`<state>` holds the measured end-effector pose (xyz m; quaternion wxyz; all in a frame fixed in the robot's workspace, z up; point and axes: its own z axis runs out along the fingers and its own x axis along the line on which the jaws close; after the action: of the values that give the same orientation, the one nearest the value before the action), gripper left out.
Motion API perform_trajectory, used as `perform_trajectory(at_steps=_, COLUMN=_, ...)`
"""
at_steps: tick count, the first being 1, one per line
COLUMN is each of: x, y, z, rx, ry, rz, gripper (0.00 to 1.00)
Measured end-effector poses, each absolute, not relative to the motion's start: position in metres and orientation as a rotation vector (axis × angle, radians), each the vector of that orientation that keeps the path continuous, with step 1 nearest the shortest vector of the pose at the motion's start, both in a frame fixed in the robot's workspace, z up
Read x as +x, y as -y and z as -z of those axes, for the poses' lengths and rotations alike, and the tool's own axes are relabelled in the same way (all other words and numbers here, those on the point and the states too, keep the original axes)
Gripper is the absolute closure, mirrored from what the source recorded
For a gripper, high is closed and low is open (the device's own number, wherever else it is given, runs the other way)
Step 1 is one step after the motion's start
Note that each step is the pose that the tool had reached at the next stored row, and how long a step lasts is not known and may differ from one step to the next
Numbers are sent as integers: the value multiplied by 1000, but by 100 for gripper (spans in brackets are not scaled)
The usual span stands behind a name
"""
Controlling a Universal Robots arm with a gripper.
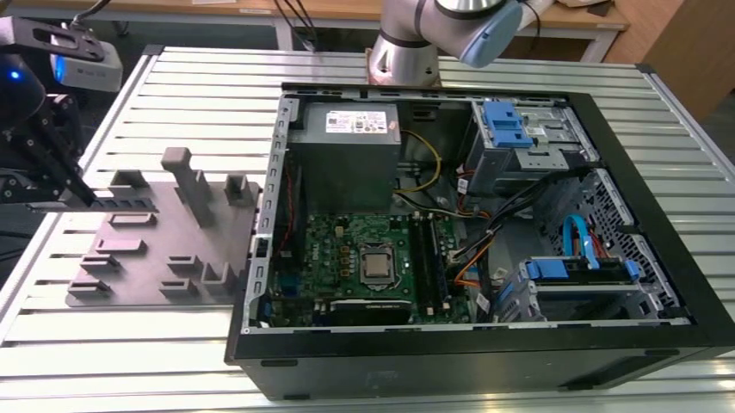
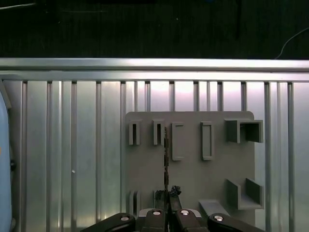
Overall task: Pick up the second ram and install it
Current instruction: 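Pick up the second ram and move it above second insertion slot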
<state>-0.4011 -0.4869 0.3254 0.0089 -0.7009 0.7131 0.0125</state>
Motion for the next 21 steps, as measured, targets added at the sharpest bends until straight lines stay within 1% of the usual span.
perform_trajectory(at_steps=21, x=-401, y=487, z=-356, rx=-2190, ry=-2228, rz=-39, gripper=89)
